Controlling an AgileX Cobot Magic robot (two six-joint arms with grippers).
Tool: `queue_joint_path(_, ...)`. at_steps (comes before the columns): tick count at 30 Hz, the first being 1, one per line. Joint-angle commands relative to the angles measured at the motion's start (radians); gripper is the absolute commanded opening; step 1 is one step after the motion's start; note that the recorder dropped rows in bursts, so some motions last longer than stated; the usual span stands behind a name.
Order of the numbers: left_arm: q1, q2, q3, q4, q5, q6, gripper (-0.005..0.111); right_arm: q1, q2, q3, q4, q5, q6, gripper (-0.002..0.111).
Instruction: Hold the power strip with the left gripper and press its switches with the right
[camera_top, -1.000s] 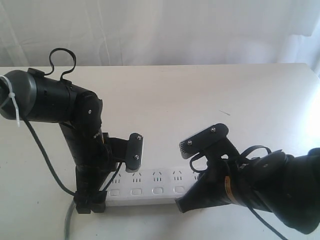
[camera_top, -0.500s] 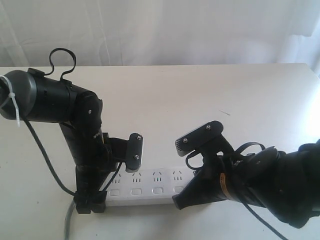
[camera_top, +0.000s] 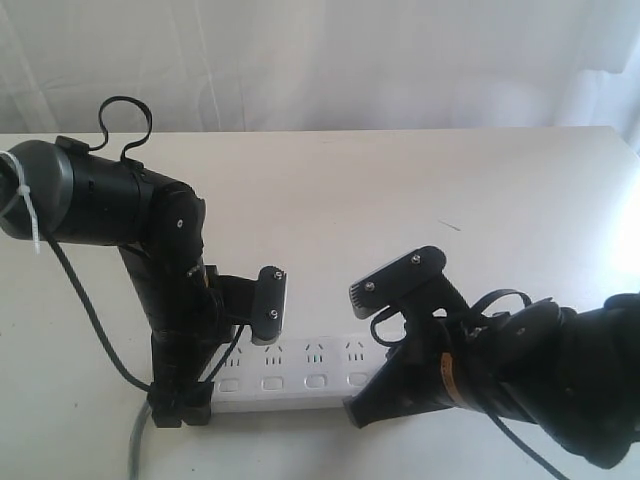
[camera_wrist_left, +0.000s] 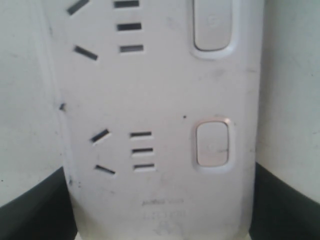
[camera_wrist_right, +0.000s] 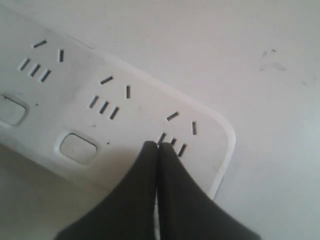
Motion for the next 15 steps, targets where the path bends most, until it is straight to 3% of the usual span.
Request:
queue_joint_path(1, -0.003, 0.031, 0.021, -0.019, 0.059, 0.006, 0.0, 0.01, -0.039, 0.049, 0.036, -0.102, 0.0, 0.0)
queue_joint_path(11, -0.003, 0.031, 0.021, -0.019, 0.059, 0.006, 0.0, 0.01, -0.095, 0.049, 0.034, -0.076, 0.0, 0.0)
queue_joint_path(15, -0.003, 0.031, 0.021, -0.019, 0.059, 0.006, 0.0, 0.01, -0.117, 0.049, 0.005, 0.017, -0.008, 0.0)
